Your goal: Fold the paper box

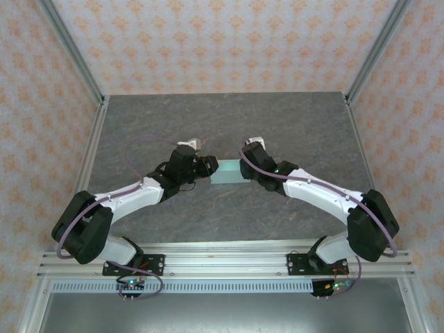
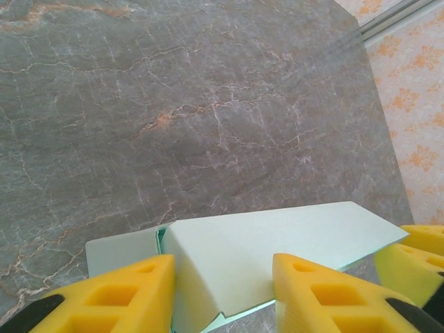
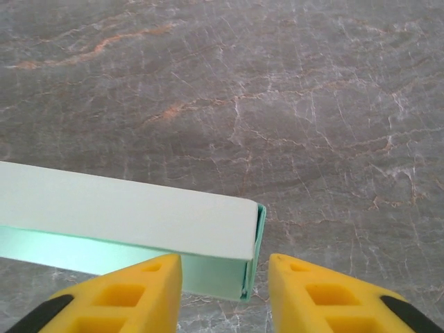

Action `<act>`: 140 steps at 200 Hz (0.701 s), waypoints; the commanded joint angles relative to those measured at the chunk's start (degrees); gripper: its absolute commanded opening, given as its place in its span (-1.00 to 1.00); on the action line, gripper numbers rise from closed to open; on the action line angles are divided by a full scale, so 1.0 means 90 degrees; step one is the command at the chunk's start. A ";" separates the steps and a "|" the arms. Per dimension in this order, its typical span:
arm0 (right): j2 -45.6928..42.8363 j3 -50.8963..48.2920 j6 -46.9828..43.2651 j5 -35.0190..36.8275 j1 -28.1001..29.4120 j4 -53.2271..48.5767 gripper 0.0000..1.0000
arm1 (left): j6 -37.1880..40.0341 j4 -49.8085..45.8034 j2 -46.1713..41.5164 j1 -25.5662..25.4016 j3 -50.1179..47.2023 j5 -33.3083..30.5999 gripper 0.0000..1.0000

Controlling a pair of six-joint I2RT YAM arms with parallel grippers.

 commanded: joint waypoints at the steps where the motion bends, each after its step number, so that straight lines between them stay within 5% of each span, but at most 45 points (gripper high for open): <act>1: -0.0264 0.0259 -0.0067 -0.0052 0.0003 -0.0319 -0.18 | 0.0249 -0.1509 0.0227 -0.0046 -0.0216 -0.0367 -0.21; 140: 0.0332 0.0659 -0.0139 -0.1242 -0.1057 -0.0432 -0.10 | 0.0309 -0.1662 0.0195 -0.0123 -0.0002 -0.0414 -0.20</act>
